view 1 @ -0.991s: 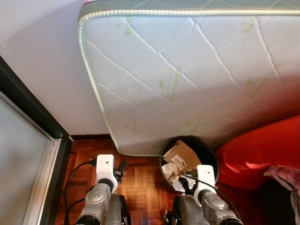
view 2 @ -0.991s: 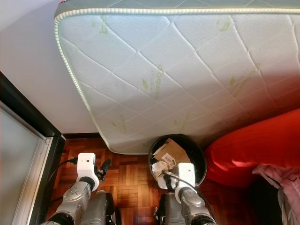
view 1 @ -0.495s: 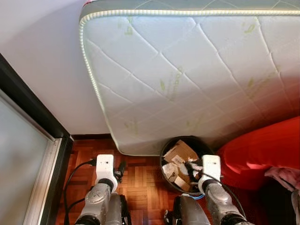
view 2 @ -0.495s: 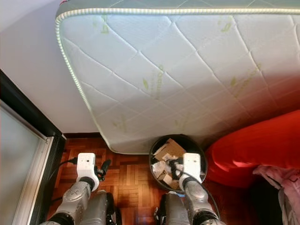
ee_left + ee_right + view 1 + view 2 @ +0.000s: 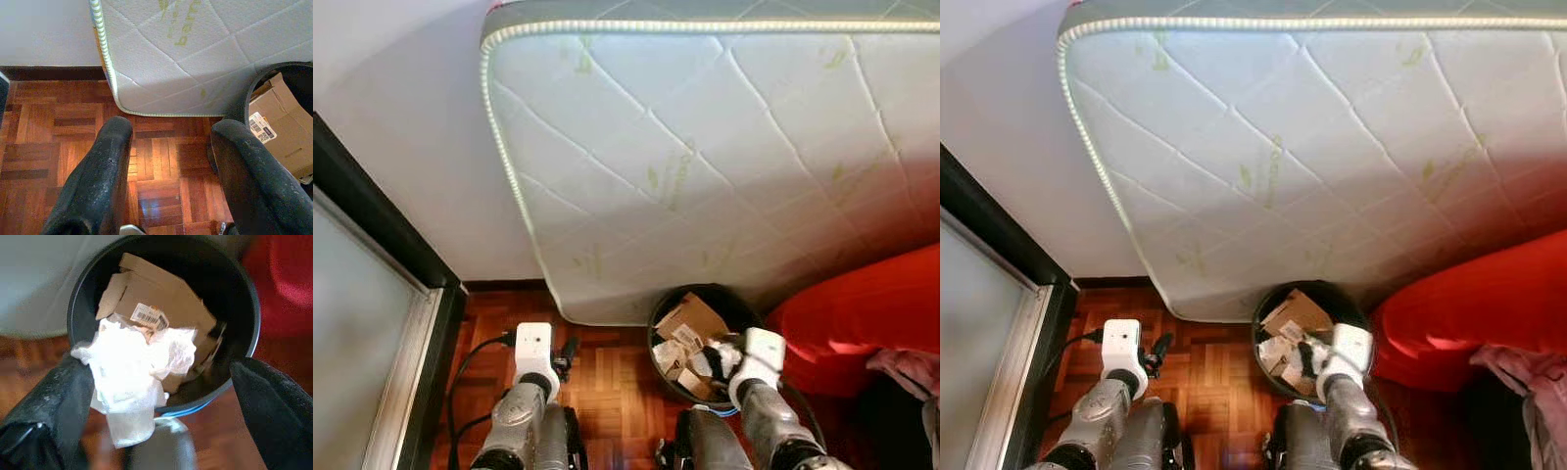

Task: Clean up the room

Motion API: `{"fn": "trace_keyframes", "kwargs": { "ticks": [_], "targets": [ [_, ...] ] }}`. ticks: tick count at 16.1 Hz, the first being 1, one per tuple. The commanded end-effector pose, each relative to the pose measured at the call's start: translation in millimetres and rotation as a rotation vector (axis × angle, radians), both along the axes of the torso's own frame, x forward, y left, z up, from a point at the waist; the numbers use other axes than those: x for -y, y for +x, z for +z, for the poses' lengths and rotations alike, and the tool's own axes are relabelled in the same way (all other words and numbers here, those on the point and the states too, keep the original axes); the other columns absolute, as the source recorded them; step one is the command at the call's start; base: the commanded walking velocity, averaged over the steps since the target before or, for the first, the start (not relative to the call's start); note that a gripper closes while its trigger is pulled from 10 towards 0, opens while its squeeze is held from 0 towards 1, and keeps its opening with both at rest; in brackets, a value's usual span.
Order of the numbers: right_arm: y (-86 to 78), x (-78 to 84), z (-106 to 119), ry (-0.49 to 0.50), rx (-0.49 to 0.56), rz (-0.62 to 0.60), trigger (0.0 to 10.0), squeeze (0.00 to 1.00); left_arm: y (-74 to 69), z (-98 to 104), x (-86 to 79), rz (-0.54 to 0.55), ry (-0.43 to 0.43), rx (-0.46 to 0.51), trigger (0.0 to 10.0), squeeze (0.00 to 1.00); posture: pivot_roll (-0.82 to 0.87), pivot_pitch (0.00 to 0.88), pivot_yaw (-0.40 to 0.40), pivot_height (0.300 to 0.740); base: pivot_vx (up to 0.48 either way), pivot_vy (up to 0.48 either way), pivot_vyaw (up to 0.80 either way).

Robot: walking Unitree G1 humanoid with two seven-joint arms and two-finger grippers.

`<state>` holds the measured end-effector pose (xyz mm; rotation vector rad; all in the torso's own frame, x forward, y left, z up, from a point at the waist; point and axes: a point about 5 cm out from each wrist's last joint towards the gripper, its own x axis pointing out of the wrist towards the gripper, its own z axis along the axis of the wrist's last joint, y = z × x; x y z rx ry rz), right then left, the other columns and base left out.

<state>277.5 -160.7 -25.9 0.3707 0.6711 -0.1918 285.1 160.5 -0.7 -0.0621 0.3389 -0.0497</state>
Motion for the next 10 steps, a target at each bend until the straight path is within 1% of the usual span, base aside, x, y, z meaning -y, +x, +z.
{"fn": "trace_keyframes", "kwargs": {
  "ticks": [1, 2, 3, 4, 6, 7, 8, 9, 10],
  "targets": [
    [-1.8, 1.1, -1.5, 0.017, -0.004, -0.015, 10.0, 1.0, -8.2, -10.1, 1.6, -0.002, -0.014, -0.058, 10.0, 0.0, -0.06, 0.216, -0.037, 0.648, 0.0, 0.0, 0.0],
    [3.3, 1.5, 4.0, -0.134, 0.033, 0.104, 10.0, 1.0, -8.3, -10.2, 1.6, -0.002, -0.013, -0.058, 10.0, 0.0, -0.06, 0.216, -0.037, 0.648, 0.0, 0.0, 0.0],
    [4.1, 1.1, 4.9, -0.162, 0.04, 0.129, 10.0, 1.0, -8.3, -10.2, 1.6, -0.002, -0.013, -0.058, 10.0, 0.0, -0.06, 0.216, -0.037, 0.648, 0.0, 0.0, 0.0],
    [7.2, -9.0, 8.2, -0.383, 0.068, 0.348, 10.0, 0.0, -8.2, -10.1, 1.6, -0.003, -0.013, -0.058, 10.0, 0.0, -0.06, 0.216, -0.037, 0.648, 0.0, 0.0, 0.0],
    [5.9, -12.3, 6.4, -0.335, 0.053, 0.332, 10.0, 0.0, -8.0, -10.0, 2.1, -0.005, -0.014, -0.058, 10.0, 0.0, -0.06, 0.217, -0.037, 0.648, 0.0, 0.0, 0.0],
    [1.4, -12.1, 0.8, -0.168, -0.005, 0.211, 10.0, 0.0, -7.9, -9.8, 2.1, -0.005, -0.014, -0.057, 10.0, 0.0, -0.05, 0.219, -0.037, 0.648, 0.0, 0.0, 0.0],
    [-7.0, -12.3, -7.6, -0.161, -0.091, 0.251, 10.0, 1.0, -7.8, -9.8, 1.8, -0.004, -0.013, -0.057, 10.0, 0.0, -0.06, 0.22, -0.036, 0.648, 0.0, 0.0, 0.0],
    [-9.0, -12.3, -9.3, -0.229, -0.103, 0.326, 10.0, 1.0, -7.9, -9.9, 1.7, -0.004, -0.013, -0.058, 10.0, 0.0, -0.06, 0.221, -0.036, 0.648, 0.0, 0.0, 0.0],
    [-8.7, -11.5, -8.8, -0.323, -0.094, 0.402, 10.0, 1.0, -7.9, -9.9, 1.6, -0.004, -0.013, -0.058, 10.0, 0.0, -0.06, 0.221, -0.036, 0.648, 0.0, 0.0, 0.0]
  ]
}}
